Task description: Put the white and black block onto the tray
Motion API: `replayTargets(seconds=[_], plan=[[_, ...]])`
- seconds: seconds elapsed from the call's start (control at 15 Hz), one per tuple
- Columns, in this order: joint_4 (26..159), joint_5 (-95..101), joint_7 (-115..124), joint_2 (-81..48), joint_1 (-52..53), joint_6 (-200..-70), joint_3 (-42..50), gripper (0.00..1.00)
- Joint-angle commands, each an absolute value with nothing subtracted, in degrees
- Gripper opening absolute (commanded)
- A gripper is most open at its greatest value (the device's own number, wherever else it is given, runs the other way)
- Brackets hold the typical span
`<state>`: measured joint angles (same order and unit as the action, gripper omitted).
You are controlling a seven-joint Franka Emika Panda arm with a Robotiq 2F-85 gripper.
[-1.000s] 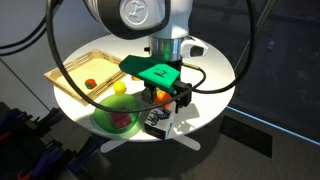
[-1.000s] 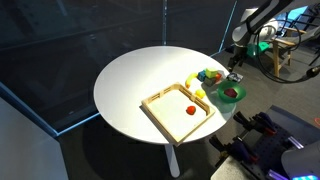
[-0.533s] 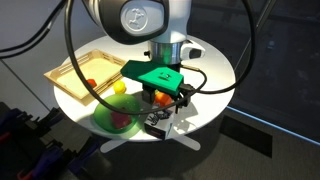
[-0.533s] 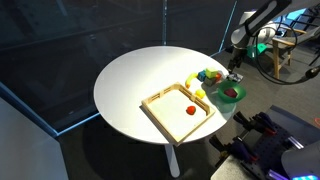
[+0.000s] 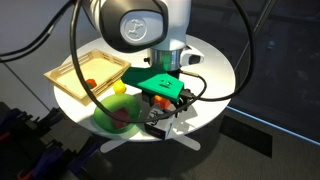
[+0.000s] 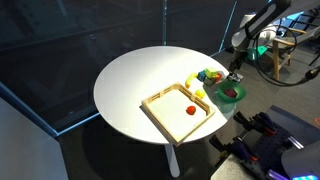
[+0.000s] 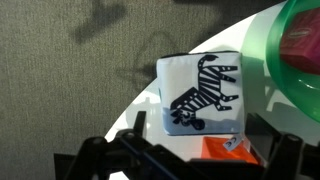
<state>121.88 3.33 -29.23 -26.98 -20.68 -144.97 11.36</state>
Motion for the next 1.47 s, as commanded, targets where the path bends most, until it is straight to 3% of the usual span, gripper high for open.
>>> replayTargets(seconds=[0.0,0.73,0.8,0.93,1.07,1.4], plan=[[122.83,4.42,-30.26,-27.26,-22.1,-147.42,10.23,1.0],[123.03,5.08,-29.17,-29.46,-22.06,-148.96,10.32,1.0],[122.87,5.25,-29.07,-29.66,-22.0,-148.68,10.39,0.75],[122.38,5.64,-27.61,-30.0,-21.41,-147.22,10.98,0.66],[121.47,6.34,-25.12,-30.18,-20.4,-145.06,11.86,0.48],[119.54,7.41,-18.19,-29.4,-18.49,-138.13,13.08,0.16]])
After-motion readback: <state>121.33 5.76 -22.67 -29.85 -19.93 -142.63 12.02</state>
